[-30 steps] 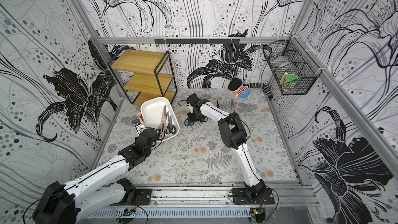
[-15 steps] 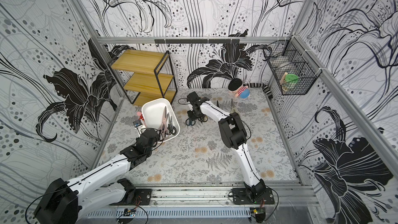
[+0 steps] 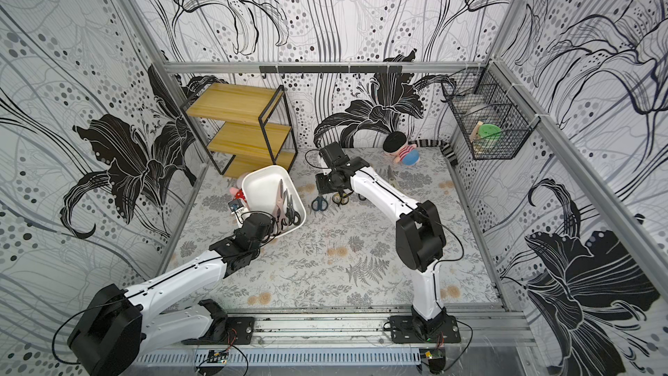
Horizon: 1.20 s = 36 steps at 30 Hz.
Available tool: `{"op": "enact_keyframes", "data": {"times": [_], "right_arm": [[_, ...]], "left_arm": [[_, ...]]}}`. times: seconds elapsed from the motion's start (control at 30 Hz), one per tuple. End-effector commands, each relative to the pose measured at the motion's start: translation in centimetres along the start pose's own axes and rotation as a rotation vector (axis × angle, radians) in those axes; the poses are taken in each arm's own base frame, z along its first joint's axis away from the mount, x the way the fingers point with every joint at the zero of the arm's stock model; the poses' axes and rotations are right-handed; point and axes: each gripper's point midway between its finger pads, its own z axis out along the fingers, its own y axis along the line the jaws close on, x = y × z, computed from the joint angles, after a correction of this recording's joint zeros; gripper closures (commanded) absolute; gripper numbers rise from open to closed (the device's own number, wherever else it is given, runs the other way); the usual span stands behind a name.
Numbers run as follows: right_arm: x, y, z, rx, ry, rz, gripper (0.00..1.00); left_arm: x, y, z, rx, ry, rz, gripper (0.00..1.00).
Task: Take the scissors out of the storage box
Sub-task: Pick up the scissors from the storage box.
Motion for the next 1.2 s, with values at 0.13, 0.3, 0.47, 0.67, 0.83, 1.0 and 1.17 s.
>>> {"op": "enact_keyframes", "data": {"times": [0.13,0.3,0.47,0.67,0.83,1.0,1.17], "right_arm": [[3.0,8.1,-0.6,-0.185,0.005,-0.037,0.65],[5.4,10.0,1.9,-0.199,0.066,-0.036,0.67],[6.1,9.9,3.8,-0.126,0.077,-0.026,0.67],[6.8,9.3,4.9,-0.077,0.093,-0.023,0.67],[7.5,8.7,5.8,-0.024,0.107,-0.029,0.69],[8.3,8.8,6.5,-0.006,0.142,-0.067,0.72],[9.2,8.5,7.0,0.030,0.168,-0.096,0.72]], "left_arm": [[-2.2,-3.1,-0.5,0.038,-0.037,-0.149,1.00],[-2.6,-3.7,-0.8,0.050,-0.037,-0.179,1.00],[-2.5,-3.9,-1.1,0.058,-0.035,-0.211,1.00],[-2.5,-4.2,-1.4,0.061,-0.040,-0.229,1.00],[-2.7,-4.5,-1.7,0.067,-0.046,-0.232,1.00],[-2.9,-4.7,-1.9,0.069,-0.056,-0.236,1.00],[-3.1,-4.8,-2.1,0.068,-0.065,-0.242,1.00]]}}
